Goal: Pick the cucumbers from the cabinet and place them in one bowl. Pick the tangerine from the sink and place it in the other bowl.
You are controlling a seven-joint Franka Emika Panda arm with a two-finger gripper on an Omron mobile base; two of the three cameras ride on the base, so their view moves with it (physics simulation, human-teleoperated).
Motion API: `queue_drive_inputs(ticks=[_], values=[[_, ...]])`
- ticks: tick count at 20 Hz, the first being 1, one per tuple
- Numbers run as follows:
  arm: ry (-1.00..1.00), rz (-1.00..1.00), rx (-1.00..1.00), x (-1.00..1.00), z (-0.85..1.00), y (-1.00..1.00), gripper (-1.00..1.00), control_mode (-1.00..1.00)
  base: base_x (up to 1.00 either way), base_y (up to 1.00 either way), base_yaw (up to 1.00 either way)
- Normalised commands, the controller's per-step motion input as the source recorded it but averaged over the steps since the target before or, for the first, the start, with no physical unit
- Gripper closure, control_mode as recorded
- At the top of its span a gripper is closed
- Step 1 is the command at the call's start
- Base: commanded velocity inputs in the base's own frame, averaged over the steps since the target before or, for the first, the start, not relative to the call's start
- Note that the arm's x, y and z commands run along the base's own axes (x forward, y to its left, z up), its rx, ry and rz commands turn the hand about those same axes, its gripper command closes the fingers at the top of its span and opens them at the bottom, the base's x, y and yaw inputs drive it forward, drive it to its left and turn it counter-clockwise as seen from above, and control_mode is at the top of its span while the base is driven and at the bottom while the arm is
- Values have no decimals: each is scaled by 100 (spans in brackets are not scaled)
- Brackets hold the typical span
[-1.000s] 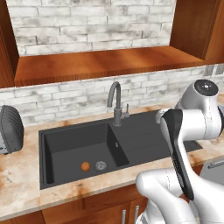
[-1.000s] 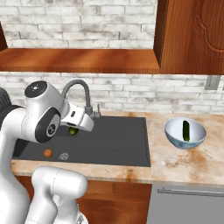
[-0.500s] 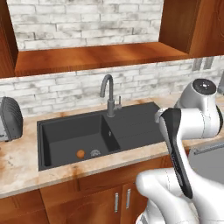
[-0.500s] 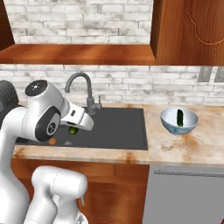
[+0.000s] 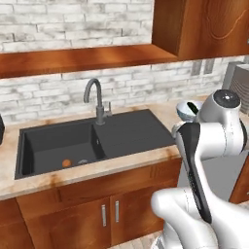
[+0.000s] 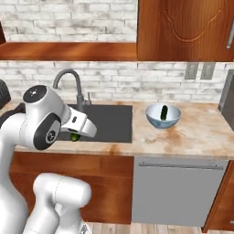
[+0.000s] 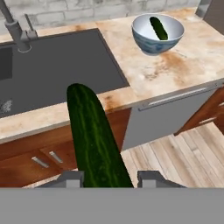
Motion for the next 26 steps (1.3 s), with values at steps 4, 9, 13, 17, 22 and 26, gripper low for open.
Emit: queue_drive_inputs(ticks=[4, 9, 13, 17, 22, 26], values=[[0, 0, 0, 0, 0, 0, 100, 100, 1, -100, 10], [0, 0, 0, 0, 0, 0, 100, 100, 21, -70, 7], [0, 0, 0, 0, 0, 0, 100, 100, 47, -9, 0], [0, 0, 0, 0, 0, 0, 100, 100, 79, -18, 0], [0, 0, 0, 0, 0, 0, 100, 100, -20, -72, 8], [0, 0, 0, 0, 0, 0, 100, 100, 3, -73, 8]])
